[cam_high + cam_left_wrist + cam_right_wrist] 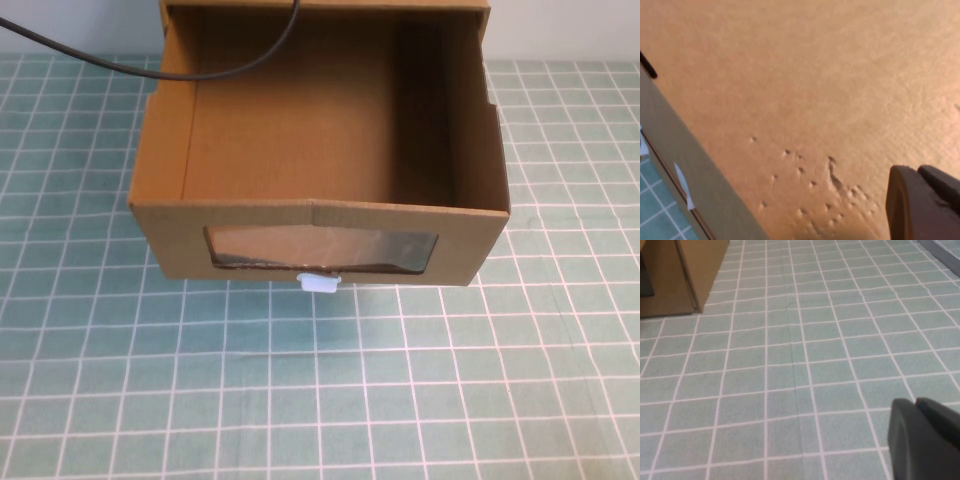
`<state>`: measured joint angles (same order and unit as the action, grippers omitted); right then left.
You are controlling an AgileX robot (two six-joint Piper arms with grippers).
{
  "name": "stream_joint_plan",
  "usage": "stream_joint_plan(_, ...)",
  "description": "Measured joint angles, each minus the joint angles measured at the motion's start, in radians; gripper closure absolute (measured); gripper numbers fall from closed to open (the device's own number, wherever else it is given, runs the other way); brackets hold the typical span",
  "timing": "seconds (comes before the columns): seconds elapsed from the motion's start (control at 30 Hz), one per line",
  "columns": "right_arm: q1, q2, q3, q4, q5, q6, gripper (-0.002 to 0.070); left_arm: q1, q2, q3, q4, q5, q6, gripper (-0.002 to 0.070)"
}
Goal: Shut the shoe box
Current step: Press the shoe box with left arm, then close the shoe box with your right arm
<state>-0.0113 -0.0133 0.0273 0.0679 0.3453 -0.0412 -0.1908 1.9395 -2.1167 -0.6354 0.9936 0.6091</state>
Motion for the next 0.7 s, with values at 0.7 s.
stream_joint_plan(0.7, 0.000, 0.000, -0.046, 0.668, -0.262, 0.017, 0.0687, -0.004, 0.028, -0.008, 0.017, 0.007, 0.009, 0.0680)
